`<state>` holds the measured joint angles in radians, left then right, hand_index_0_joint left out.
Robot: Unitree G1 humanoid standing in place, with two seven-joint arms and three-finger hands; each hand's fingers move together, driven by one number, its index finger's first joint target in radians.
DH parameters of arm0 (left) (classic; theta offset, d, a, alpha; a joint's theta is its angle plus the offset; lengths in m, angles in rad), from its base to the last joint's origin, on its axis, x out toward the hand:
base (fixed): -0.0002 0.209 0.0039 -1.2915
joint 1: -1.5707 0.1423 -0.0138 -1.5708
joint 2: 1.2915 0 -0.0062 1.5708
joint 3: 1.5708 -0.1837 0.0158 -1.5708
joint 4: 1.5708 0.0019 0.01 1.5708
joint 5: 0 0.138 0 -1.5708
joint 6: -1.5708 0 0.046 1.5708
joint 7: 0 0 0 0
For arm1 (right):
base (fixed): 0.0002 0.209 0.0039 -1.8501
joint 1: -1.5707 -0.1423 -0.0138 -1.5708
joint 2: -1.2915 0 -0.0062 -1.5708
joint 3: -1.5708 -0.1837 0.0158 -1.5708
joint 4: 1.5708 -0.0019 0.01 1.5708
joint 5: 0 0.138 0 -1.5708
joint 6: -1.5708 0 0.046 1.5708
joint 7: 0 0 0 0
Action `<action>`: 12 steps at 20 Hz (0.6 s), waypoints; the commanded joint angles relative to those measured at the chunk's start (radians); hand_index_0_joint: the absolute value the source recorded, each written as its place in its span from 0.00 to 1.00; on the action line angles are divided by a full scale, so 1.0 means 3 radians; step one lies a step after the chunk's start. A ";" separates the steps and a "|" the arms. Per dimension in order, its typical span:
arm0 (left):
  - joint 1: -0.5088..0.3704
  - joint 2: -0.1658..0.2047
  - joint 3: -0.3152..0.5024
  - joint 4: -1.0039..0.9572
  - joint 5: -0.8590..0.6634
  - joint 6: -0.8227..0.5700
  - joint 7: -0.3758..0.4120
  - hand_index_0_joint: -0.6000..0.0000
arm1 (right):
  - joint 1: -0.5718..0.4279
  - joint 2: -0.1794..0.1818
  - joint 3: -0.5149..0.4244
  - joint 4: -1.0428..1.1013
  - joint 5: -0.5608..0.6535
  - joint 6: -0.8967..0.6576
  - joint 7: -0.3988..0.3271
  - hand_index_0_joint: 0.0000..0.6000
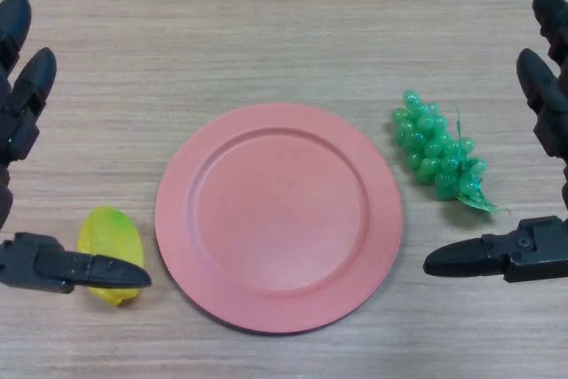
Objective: Pick up the green grapes and place it on the plate
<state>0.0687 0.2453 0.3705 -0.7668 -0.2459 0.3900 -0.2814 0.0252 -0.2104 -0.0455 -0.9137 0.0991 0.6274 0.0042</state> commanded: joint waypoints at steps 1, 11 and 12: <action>-0.0065 0.0119 0.0117 -0.0200 -0.0028 -0.0353 0.0048 1.00 | -0.0091 -0.0027 -0.0110 -0.0149 -0.0184 -0.0539 -0.0067 0.00; 0.0018 0.0073 0.0106 -0.0010 -0.0056 -0.0601 -0.0027 1.00 | -0.0172 -0.0014 -0.0052 0.0008 -0.0206 -0.0520 -0.0153 0.00; 0.0025 0.0071 0.0090 0.0004 -0.0026 -0.0620 -0.0033 1.00 | -0.0242 -0.0030 -0.0036 0.0066 -0.0227 -0.0461 -0.0162 0.00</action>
<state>0.0901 0.2419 0.3672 -0.7194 -0.2515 0.3652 -0.2826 -0.0284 -0.2028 -0.0345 -0.8303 0.0506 0.6091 -0.0145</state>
